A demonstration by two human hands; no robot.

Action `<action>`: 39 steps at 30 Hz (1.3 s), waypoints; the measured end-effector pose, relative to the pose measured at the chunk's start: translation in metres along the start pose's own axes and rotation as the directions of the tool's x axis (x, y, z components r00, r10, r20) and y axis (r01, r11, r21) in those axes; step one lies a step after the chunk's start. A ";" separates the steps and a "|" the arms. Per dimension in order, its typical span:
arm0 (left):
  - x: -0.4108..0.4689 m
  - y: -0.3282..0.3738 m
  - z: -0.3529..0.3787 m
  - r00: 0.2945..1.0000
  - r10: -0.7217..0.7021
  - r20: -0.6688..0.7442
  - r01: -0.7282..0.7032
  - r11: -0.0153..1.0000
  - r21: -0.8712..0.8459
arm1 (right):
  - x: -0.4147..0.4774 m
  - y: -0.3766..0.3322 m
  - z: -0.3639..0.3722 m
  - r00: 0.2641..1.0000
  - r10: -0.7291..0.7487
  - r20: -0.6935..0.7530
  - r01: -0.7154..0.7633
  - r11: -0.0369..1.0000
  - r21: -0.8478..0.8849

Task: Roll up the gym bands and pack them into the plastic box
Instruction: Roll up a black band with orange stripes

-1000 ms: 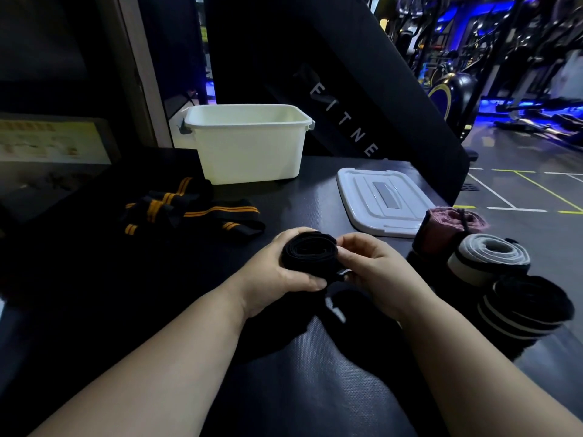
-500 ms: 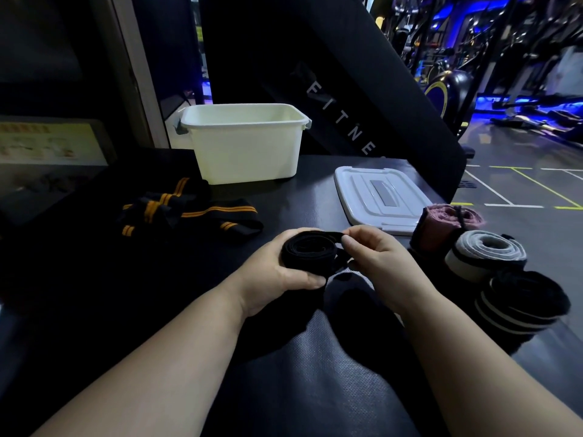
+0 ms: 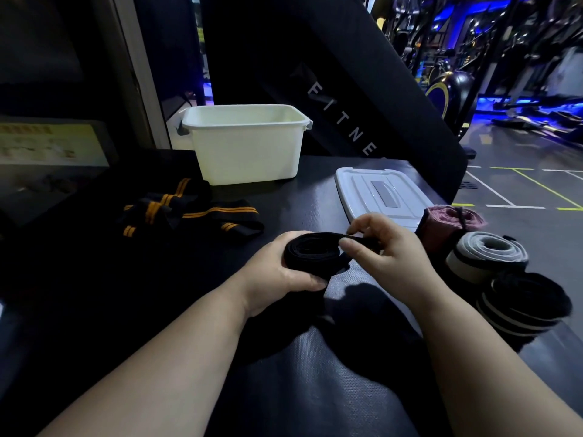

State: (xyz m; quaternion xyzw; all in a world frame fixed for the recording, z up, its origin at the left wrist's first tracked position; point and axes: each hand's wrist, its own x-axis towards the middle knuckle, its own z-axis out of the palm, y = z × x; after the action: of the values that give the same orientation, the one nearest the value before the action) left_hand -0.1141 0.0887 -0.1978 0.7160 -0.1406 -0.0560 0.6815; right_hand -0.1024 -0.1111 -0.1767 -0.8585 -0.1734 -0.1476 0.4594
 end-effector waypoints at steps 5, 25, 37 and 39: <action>-0.002 0.002 0.000 1.000 -0.009 0.027 0.009 1.000 0.008 | 0.002 -0.001 -0.003 0.997 -0.055 -0.052 0.048 0.991 -0.126; -0.001 0.002 -0.001 0.998 -0.032 0.053 0.035 0.998 -0.045 | 0.005 0.000 -0.001 0.998 -0.056 -0.008 0.057 0.984 0.171; 0.004 -0.010 0.007 0.985 0.006 -0.170 -0.021 0.996 -0.086 | 0.004 -0.007 0.021 0.952 -0.020 0.304 -0.106 0.913 0.393; 0.004 -0.011 0.006 0.985 0.004 -0.172 -0.022 0.994 -0.103 | 0.004 -0.007 0.021 0.951 -0.037 0.308 -0.092 0.914 0.394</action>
State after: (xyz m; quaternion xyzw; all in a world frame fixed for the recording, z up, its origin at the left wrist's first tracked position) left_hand -0.1103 0.0819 -0.2090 0.6804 -0.0832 0.0031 0.7281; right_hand -0.0995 -0.0889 -0.1813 -0.7599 -0.2576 0.0343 0.5958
